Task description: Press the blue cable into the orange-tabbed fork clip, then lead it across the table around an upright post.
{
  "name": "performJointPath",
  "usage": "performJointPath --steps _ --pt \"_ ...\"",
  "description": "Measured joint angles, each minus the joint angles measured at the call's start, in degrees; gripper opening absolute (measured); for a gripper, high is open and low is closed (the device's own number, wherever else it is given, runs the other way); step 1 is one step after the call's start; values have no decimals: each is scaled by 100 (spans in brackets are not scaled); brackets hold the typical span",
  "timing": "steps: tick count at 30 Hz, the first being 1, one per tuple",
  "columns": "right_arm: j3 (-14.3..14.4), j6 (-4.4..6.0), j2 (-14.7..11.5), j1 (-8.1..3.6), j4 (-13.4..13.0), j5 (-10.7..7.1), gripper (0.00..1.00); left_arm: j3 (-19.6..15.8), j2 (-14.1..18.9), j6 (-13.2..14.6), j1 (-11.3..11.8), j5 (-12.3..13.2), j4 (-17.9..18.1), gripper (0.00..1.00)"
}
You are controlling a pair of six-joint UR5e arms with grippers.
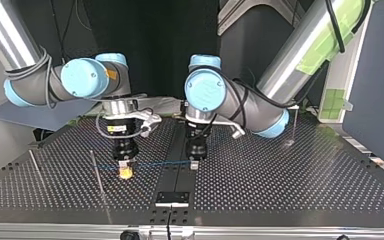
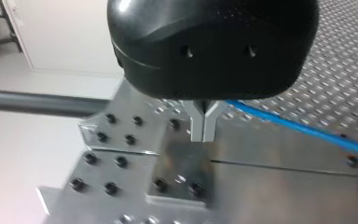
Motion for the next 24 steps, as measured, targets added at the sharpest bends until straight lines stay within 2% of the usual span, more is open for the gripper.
performJointPath --steps 7,19,24 --pt "-45 83 -40 -164 123 -25 0 383 -3 2 -80 -3 -119 0" --pt "-159 299 -65 -491 191 -280 0 976 -67 -5 -104 50 -328 0" --pt "-221 404 -66 -623 208 -370 0 1243 -255 7 -128 82 -501 0"
